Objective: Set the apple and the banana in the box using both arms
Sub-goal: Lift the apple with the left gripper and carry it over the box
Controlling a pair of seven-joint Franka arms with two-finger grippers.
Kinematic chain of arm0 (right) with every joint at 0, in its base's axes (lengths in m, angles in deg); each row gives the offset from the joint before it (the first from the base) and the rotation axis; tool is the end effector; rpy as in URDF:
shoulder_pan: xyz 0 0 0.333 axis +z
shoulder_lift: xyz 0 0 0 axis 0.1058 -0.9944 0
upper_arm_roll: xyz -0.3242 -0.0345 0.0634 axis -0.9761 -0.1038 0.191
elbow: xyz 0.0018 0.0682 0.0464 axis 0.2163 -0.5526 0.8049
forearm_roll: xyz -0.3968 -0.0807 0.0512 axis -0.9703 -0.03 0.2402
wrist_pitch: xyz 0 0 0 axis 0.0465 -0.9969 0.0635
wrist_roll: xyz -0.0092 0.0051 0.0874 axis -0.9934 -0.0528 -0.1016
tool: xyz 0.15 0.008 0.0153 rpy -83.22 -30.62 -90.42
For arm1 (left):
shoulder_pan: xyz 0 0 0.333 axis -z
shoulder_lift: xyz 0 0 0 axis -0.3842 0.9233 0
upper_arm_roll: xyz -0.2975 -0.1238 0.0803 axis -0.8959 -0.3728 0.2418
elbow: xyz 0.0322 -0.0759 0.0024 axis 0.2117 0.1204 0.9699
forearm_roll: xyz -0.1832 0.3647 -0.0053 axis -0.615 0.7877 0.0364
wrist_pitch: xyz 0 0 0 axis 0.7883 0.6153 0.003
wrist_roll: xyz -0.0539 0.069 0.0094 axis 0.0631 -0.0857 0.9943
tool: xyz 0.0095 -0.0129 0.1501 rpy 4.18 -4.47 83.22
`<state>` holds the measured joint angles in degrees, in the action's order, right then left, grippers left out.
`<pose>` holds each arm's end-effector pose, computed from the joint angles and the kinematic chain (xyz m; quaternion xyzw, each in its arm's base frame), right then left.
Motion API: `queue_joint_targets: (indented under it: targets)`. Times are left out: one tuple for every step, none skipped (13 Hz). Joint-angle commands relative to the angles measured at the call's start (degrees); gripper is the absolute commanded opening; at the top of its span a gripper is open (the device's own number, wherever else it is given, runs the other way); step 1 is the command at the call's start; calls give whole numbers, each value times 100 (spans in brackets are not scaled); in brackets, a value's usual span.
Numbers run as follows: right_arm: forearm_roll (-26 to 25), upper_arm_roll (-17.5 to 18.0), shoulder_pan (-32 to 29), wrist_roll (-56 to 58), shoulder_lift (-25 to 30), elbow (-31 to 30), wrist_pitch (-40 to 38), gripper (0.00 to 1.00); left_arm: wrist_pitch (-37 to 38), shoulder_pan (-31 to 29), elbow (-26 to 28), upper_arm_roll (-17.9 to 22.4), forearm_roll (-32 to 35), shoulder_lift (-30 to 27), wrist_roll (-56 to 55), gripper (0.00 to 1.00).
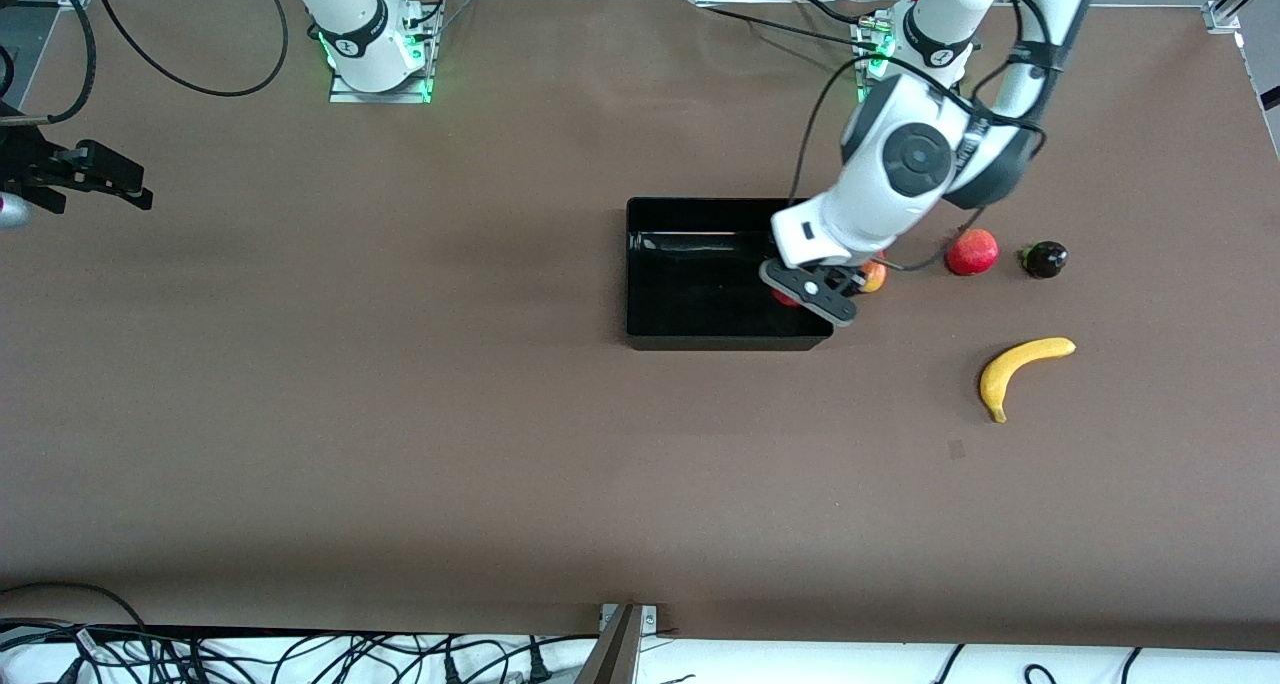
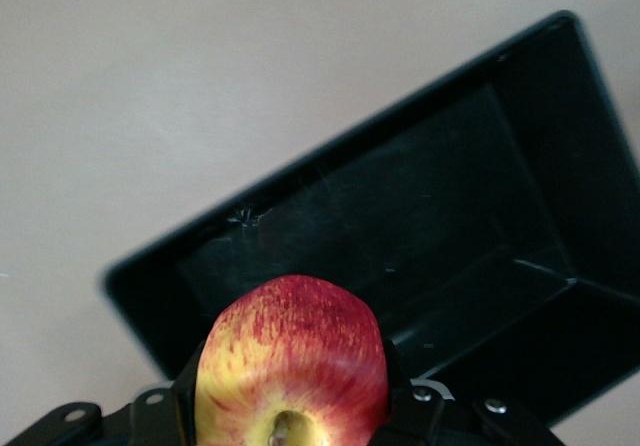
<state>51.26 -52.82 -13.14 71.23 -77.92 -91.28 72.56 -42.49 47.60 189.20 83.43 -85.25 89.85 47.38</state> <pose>0.5597 -0.0496 0.5565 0.9991 0.0317 -0.0269 0.0061 0.5264 -0.3133 0.3020 0.9704 -0.2300 -0.0174 0.0719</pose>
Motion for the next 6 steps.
queue_joint_targets:
  targets:
    - [-41, -6, 30, -45, 25, 4, 31, 100, -195, 608, -38, 55, -144, 353, -671, 0]
    - [-41, -6, 30, -45, 25, -4, 31, 100, -553, 837, -38, 55, -144, 590, -900, 0]
    - [-41, -6, 13, -54, 16, 4, 40, 100, -888, 1031, -38, 55, -144, 828, -1059, 0]
    - [-41, -6, 12, -54, -36, 22, 40, 100, -1126, 1241, -46, 55, -170, 1048, -1191, 0]
    - [-41, -6, 4, -54, -37, 22, 40, 100, -1198, 1400, -177, 55, -275, 1232, -1462, 0]
    - [-41, -6, 4, -54, -45, 31, 48, 100, -1199, 1558, -387, 55, -459, 1452, -1943, 0]
